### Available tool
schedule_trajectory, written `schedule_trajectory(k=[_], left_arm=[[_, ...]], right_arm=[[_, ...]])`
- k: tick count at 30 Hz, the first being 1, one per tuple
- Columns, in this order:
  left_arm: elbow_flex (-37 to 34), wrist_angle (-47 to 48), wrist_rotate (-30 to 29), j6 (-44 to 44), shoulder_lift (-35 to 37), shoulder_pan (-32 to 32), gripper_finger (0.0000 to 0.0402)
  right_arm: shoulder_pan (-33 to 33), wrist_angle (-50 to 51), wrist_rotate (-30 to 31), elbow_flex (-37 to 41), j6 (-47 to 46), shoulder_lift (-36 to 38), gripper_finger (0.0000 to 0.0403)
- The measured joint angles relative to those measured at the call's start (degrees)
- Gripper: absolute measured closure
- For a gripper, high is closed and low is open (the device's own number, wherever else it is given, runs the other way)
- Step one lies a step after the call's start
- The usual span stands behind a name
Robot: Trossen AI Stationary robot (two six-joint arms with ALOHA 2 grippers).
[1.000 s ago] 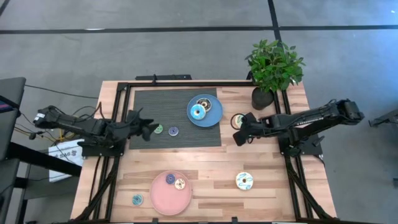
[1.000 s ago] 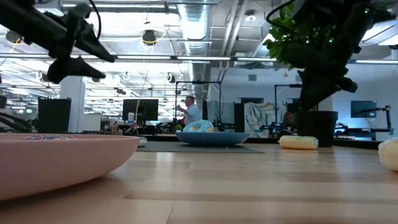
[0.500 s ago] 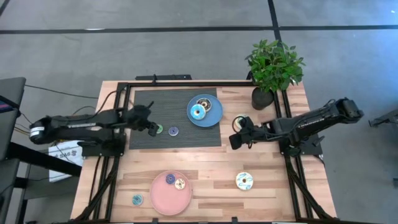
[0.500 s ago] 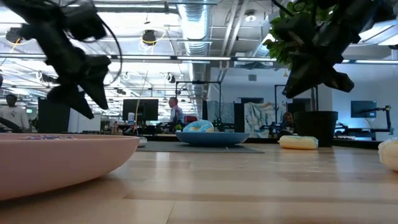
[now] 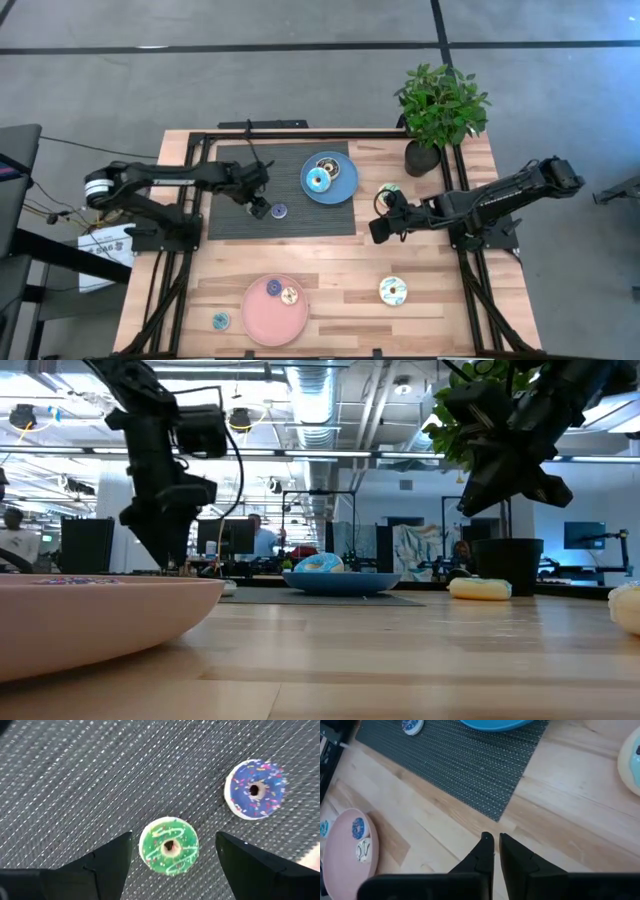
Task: Pick & Place donuts
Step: Put the small green donut on the pink plate
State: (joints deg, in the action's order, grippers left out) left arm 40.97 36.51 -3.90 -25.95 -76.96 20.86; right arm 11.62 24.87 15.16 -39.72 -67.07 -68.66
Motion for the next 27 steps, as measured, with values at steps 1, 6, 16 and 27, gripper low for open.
schedule_trajectory(k=[1,6,16,27], left_arm=[[0.3,0.0,0.1,0.0,-1.2,0.0,0.0125],[0.4,0.3,0.7,0.0,-6.1,0.0,0.0125],[0.4,0.7,0.6,-1.7,-8.2,0.0,0.0125],[0.4,1.2,3.6,-2.3,-8.2,0.0,0.0161]], right_arm=[[0.0,0.2,0.0,0.0,0.0,0.0,0.0383],[0.0,0.4,-0.1,0.0,1.5,0.0,0.0381],[0.0,0.4,-0.2,0.0,3.0,0.0,0.0382],[0.0,-0.2,-0.2,0.0,2.2,0.0,0.038]])
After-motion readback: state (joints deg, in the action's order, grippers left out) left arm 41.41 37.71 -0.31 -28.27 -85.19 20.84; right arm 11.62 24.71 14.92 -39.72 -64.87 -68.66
